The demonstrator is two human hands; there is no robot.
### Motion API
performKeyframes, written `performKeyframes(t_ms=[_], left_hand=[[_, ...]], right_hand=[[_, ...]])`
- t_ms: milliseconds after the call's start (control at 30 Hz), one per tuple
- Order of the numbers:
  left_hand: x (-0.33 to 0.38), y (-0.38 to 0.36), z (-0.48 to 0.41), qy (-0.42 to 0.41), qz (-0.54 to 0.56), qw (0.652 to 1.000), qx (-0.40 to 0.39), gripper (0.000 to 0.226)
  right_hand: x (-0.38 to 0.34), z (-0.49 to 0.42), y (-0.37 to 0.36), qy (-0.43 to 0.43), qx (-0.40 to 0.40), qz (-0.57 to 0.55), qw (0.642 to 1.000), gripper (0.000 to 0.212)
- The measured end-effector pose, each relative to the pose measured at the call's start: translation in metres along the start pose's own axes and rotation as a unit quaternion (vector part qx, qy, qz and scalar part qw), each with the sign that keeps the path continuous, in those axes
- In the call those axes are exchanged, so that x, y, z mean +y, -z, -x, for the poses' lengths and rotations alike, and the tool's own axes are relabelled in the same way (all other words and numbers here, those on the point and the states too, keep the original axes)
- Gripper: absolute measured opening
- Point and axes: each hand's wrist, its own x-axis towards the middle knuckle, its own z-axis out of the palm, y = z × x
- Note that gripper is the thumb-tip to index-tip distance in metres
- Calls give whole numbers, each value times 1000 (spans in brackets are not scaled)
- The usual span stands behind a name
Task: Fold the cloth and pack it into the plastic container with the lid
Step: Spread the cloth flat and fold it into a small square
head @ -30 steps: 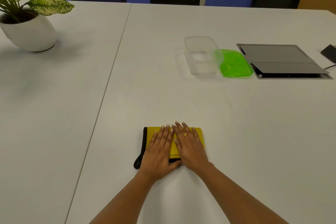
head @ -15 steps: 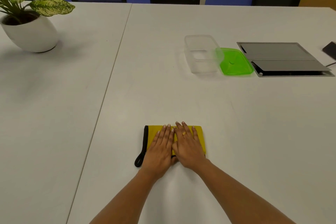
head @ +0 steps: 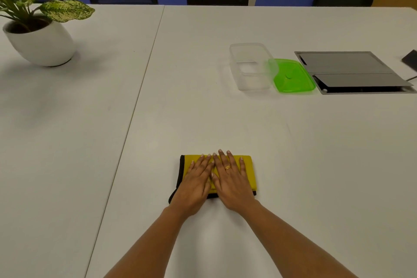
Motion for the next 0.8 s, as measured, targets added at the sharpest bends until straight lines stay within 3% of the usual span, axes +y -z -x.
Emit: performKeyframes(t_ms=[167, 300, 433, 567, 800], left_hand=[[15, -4, 8, 85, -118, 989, 38, 50], [20, -5, 9, 130, -149, 979, 41, 57], [19, -9, 11, 145, -142, 977, 66, 66], [24, -2, 11, 177, -133, 975, 35, 73], [22, -3, 13, 184, -109, 975, 67, 79]], right_hand=[[-3, 1, -2, 1, 17, 9, 1000, 54], [-3, 1, -2, -5, 18, 11, 1000, 54], [-3, 3, -2, -8, 14, 5, 1000, 55], [-3, 8, 3, -47, 52, -1, 998, 57], [7, 15, -2, -118, 56, -24, 991, 76]])
